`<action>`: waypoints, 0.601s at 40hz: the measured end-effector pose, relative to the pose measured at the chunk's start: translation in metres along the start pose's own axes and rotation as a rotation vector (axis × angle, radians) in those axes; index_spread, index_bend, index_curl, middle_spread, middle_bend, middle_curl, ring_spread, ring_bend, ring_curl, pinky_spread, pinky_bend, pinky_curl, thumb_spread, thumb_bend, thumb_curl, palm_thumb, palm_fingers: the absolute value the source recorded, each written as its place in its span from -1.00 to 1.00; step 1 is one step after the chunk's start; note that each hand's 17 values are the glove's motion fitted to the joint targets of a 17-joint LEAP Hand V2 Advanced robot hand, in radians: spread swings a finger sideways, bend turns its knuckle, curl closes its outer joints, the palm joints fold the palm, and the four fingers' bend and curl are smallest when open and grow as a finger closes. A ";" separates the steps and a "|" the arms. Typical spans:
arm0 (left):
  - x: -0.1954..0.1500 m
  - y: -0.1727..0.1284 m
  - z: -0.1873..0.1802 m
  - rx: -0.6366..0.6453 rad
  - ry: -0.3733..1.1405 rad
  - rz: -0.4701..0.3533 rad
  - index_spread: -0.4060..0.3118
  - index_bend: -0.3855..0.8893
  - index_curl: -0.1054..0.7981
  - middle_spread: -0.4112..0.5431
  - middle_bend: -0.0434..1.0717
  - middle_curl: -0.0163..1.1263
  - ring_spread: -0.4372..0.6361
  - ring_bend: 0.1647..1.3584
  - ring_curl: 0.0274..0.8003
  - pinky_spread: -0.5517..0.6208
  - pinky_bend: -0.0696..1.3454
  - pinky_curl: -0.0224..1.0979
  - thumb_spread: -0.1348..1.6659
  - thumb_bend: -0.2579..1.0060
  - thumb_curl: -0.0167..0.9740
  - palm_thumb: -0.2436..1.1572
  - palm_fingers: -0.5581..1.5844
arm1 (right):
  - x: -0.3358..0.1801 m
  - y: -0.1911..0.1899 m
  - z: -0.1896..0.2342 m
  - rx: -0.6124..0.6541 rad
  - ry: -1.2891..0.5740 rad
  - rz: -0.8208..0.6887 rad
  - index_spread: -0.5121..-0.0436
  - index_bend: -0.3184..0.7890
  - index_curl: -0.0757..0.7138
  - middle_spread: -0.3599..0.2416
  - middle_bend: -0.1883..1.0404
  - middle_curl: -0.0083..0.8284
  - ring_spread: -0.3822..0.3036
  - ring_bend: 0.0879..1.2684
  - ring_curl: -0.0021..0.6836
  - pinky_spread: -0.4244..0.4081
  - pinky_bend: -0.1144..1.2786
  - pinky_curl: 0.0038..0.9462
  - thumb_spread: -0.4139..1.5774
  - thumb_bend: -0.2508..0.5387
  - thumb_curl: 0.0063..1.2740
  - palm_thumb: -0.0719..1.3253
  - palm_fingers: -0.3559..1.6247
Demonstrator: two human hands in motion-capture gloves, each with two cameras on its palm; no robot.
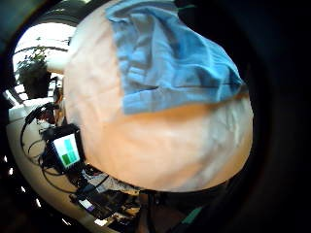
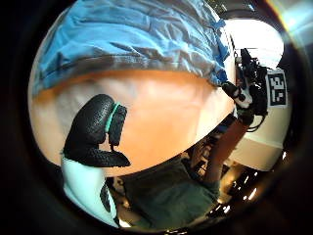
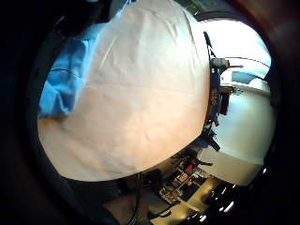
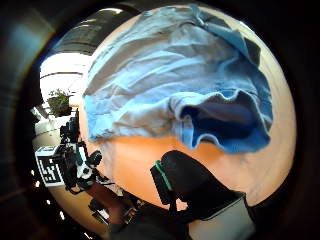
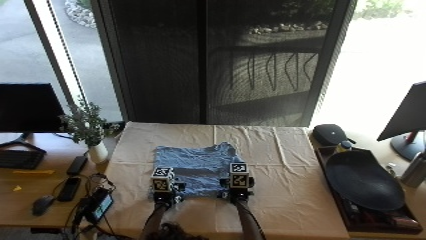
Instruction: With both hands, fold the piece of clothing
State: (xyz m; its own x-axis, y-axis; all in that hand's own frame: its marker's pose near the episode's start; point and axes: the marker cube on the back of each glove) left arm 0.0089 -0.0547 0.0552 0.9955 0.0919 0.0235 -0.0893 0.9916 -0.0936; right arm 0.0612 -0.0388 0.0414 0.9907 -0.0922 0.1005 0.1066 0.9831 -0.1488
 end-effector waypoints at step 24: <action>-0.018 -0.029 0.029 0.258 -0.125 -0.009 -0.49 0.02 -0.05 -0.59 -0.10 -0.23 -0.54 -0.34 -0.36 -0.29 -0.06 -0.50 0.41 -0.46 -0.22 0.35 0.55 | 0.008 -0.010 0.012 0.250 0.302 0.033 -0.26 0.51 0.12 -0.53 -0.31 -0.31 -0.55 -0.41 -0.18 -0.19 -0.14 -0.42 0.60 -0.03 -0.42 0.17 0.36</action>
State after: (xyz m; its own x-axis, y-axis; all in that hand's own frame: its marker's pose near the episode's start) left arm -0.0073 -0.0830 0.0865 0.9860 0.0780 0.1474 -0.1021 0.9813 0.1635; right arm 0.0672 -0.0474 0.0551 0.9776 -0.0651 -0.2003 0.0867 0.9911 0.1007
